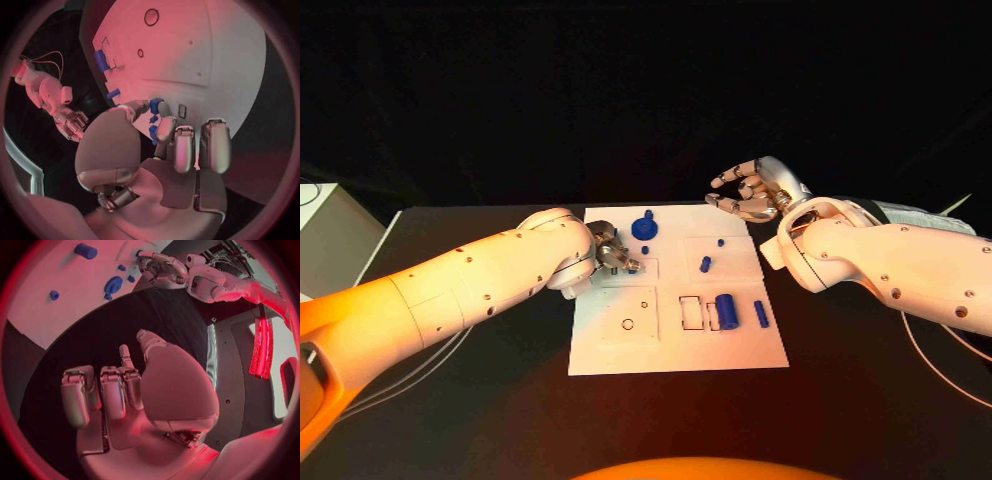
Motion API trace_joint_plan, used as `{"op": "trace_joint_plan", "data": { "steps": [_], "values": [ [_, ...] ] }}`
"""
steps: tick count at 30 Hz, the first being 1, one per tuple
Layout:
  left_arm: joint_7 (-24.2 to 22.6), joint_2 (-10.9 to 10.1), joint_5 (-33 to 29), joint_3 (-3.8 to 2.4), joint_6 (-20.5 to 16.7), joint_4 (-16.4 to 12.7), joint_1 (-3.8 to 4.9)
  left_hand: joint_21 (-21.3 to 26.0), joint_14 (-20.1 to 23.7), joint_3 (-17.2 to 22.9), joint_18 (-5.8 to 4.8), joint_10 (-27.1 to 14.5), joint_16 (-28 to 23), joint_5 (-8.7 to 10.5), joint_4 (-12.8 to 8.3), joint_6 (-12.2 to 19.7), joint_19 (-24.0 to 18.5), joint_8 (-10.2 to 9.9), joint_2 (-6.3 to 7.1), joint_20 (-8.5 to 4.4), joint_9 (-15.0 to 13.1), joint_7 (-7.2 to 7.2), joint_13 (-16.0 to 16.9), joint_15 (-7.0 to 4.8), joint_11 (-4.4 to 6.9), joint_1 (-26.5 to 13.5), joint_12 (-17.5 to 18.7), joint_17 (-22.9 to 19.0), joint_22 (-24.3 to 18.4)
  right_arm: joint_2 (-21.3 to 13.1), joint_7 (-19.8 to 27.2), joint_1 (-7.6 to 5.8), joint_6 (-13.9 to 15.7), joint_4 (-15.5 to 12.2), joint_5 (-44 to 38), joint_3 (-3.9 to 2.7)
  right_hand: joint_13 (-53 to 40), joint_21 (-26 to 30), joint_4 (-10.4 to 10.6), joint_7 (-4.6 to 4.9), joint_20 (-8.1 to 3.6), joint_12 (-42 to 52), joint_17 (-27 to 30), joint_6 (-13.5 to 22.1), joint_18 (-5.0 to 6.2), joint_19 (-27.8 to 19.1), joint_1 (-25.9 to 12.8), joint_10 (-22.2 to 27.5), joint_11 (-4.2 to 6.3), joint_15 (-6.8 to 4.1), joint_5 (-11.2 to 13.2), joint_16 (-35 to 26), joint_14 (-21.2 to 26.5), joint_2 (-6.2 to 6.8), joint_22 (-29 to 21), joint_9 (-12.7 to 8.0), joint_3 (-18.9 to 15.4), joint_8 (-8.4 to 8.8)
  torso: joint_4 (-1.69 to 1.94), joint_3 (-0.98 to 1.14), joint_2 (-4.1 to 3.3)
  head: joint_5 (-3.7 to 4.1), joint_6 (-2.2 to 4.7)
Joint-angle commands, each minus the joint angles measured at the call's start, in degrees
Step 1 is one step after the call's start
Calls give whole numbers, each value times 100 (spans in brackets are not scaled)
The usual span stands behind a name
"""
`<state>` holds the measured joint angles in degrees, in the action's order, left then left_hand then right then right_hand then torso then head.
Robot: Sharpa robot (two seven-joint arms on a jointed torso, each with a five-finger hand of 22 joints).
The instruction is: Assemble the parts on the task board
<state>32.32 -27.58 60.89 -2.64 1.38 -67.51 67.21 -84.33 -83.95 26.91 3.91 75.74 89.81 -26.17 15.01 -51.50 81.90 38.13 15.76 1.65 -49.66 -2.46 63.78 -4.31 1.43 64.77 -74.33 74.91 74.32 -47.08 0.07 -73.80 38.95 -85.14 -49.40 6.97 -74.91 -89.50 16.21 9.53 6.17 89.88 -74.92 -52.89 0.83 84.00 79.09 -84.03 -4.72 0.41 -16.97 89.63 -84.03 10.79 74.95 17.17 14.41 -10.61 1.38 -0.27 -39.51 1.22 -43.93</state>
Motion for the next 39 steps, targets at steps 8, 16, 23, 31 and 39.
{"op": "trace_joint_plan", "data": {
  "steps": [8, 16, 23, 31, 39],
  "values": [
    [55, -20, -40, 19, 38, -30, -33, 22, -605, -361, -65, -23, 19, 225, 156, -26, 11, -73, -6, -3, -46, -40, 16, 5, -34, 113, 17, 1509, 19, -13, 59, 1, 1, -13, -33, -1, -1509, 37, -6, 2, 8, 12, -1430, 26, -58, 561, -65, -597, -8, 5, -18, 8, -578, 14, 1446, 0, 26, -22, -1, -2, 0, 3, 3],
    [57, -91, -22, 11, -17, -134, -35, 20, -605, -1121, -68, -1, 19, 1025, 179, -62, 22, -172, -265, 6, -114, -42, 57, 11, -40, 137, -9, 1509, 42, -25, 66, 2, 10, -14, -30, -1, -1509, 37, -6, 2, 8, 12, -1430, 26, -58, 561, -65, -597, -8, 5, -18, 8, -578, 14, 1446, 0, 26, -22, -5, -4, -2, 6, 15],
    [58, -169, -26, -3, -85, -254, -36, 18, -605, -2234, -68, 39, 19, 1448, 196, -114, 29, -233, -671, 7, -204, -27, 119, 6, -31, 151, -56, 1509, 61, -30, 70, 4, 10, -11, -30, -1, -1509, 47, -1, 4, 9, 12, -1424, 38, -56, 556, -84, -597, -10, 7, -18, 5, -577, 16, 1439, -2, 24, -19, -2, -5, 2, 12, 28],
    [68, -282, -47, -81, -71, -363, -36, 25, -605, -2822, -65, 48, 19, 1898, 199, -143, 25, -216, -888, -1, -296, -17, 128, -3, -22, 189, -72, 1509, 53, -37, 79, 17, 19, -12, -30, -1, -1509, 47, -1, 4, 9, 12, -1424, 38, -56, 556, -84, -597, -10, 7, -18, 5, -577, 16, 1439, -2, 24, -19, -3, 0, 6, 20, 60],
    [99, -419, -29, -259, -51, -490, -34, 27, -605, -2852, -65, 47, 19, 1932, 198, -147, 24, -209, -912, -2, -307, -14, 124, -4, -21, 196, -71, 1509, 50, -56, 82, 24, 26, -19, -29, -1, -1509, 47, -1, 4, 9, 12, -1424, 38, -56, 556, -84, -597, -10, 7, -18, 5, -577, 16, 1439, -2, 24, -19, 5, 2, 4, 21, 71]
  ]
}}
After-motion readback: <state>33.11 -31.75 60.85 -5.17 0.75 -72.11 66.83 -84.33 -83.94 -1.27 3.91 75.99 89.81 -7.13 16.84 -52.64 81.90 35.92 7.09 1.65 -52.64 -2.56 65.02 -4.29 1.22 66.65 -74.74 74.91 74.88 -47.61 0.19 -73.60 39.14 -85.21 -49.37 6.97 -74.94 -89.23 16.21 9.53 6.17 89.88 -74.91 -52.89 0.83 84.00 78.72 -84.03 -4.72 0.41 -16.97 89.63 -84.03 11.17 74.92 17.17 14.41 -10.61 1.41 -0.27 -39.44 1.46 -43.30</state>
